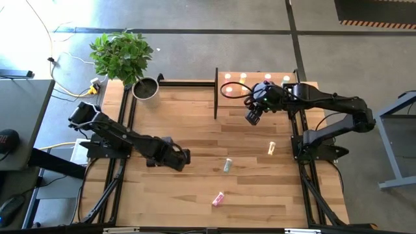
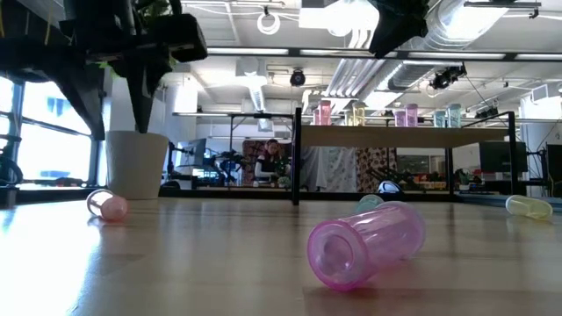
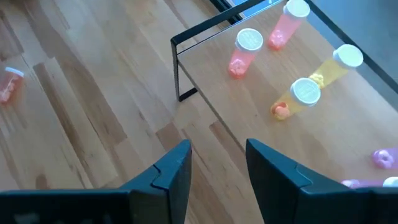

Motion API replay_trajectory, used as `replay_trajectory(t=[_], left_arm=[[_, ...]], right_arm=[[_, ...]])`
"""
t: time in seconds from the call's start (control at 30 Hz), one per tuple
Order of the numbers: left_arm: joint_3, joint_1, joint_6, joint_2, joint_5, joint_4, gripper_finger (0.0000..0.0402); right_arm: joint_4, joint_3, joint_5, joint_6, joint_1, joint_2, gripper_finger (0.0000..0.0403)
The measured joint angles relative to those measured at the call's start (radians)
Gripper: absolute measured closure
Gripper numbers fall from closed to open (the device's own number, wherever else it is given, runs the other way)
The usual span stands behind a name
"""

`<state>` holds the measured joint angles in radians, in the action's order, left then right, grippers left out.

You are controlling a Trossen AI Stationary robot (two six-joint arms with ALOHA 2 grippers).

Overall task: Pick and place medicine bottles onto shelf by color
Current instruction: Put the pink medicine bottle aligned with the other pink medicine bottles on the shelf

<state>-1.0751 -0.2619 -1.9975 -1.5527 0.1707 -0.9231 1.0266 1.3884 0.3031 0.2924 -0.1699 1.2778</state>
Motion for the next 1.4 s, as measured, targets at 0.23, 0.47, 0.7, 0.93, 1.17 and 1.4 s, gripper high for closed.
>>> replay_trajectory(t=[0.23,0.47,0.7,0.93,1.17,1.4], left_arm=[[0.000,-0.035,-0.139,-0.072,0.035,0.001,0.0218],[0.000,-0.063,-0.239,-0.148,0.028,0.015,0.0218],[0.001,-0.063,-0.277,-0.177,0.041,0.037,0.0218],[-0.002,-0.063,-0.315,-0.205,0.042,0.069,0.0218],[0.001,-0.057,-0.329,-0.246,0.028,0.082,0.0218],[-0.004,-0.051,-0.321,-0.302,0.009,0.120,0.0218]], right_arm=[[0.000,0.000,0.000,-0.013,0.000,0.000,0.0261],[0.000,0.000,0.000,-0.013,0.000,0.000,0.0261],[-0.001,0.000,0.000,-0.013,0.000,0.000,0.0261],[-0.001,0.000,0.000,-0.013,0.000,0.000,0.0261],[-0.002,-0.001,0.000,-0.014,0.000,0.000,0.0261],[0.000,-0.001,-0.001,-0.014,0.000,0.000,0.0261]])
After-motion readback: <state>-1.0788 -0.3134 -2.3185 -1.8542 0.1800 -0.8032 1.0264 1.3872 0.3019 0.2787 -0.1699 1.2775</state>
